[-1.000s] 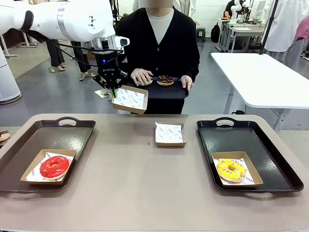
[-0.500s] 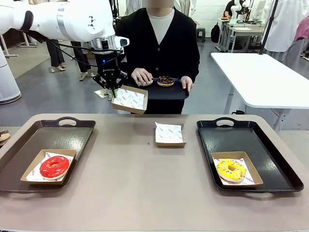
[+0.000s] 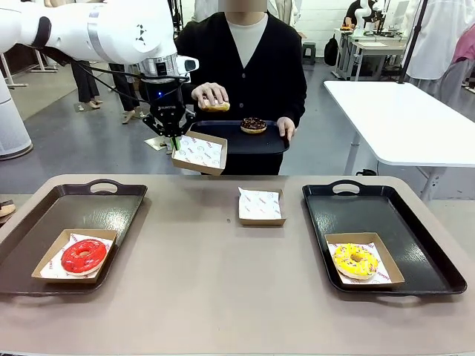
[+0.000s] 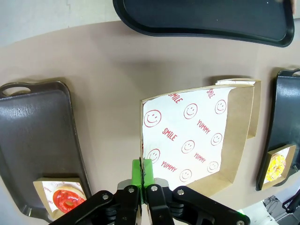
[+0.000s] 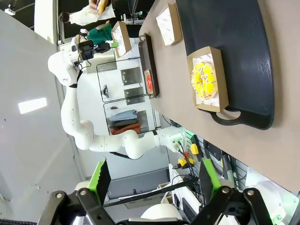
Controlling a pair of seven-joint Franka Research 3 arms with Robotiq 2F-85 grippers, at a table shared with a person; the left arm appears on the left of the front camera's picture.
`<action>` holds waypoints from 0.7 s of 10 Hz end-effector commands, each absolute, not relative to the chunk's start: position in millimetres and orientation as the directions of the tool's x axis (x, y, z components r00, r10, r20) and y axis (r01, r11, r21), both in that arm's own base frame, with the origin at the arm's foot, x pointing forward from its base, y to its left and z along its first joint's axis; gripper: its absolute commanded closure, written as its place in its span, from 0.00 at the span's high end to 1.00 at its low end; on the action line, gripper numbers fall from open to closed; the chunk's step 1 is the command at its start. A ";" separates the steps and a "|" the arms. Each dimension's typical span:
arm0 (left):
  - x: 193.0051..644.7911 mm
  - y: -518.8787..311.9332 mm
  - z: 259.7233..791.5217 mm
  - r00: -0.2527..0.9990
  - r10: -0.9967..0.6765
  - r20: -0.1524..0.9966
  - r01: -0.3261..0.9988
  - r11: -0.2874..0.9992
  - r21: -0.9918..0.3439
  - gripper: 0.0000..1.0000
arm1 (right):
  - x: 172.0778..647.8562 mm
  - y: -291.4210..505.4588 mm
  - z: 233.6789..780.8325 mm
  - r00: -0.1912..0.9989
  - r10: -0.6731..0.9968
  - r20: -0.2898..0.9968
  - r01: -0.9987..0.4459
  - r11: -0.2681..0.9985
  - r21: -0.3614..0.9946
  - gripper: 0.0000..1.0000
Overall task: Individually package the donuts and arrange them on the tray.
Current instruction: Place the picked Paper togo box on the Handle tray while simultaneously picking up another Paper togo box from the table with the other hand.
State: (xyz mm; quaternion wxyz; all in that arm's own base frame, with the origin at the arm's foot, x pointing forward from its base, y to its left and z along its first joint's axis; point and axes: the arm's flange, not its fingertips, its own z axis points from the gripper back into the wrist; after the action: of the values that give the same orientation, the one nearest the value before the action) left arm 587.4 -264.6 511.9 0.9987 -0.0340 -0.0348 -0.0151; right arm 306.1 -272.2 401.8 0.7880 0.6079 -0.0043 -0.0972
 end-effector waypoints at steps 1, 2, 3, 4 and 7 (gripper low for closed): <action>583.4 -260.1 511.8 0.997 -0.029 0.074 0.034 0.997 -0.065 0.00 | 305.5 -272.4 403.1 0.981 -0.160 -0.111 0.148 0.242 0.959 1.00; 583.4 -260.1 511.8 0.997 -0.029 0.074 0.034 0.997 -0.065 0.00 | 305.5 -272.4 403.1 0.981 -0.160 -0.111 0.148 0.242 0.959 1.00; 583.4 -260.1 511.8 0.997 -0.029 0.074 0.034 0.997 -0.065 0.00 | 305.5 -272.4 403.1 0.981 -0.160 -0.111 0.148 0.242 0.959 1.00; 583.4 -260.1 511.8 0.997 -0.029 0.074 0.034 0.997 -0.065 0.00 | 305.5 -272.4 403.1 0.981 -0.160 -0.111 0.148 0.242 0.959 1.00; 583.4 -260.1 511.8 0.997 -0.029 0.074 0.034 0.997 -0.065 0.00 | 305.5 -272.4 403.1 0.981 -0.160 -0.111 0.148 0.242 0.959 1.00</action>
State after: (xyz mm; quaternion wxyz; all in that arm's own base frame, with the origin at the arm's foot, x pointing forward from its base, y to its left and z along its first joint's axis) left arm 587.4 -264.5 511.9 0.9987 -0.0339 -0.0348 -0.0150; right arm 306.1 -272.2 401.8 0.7880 0.6079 -0.0043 -0.0972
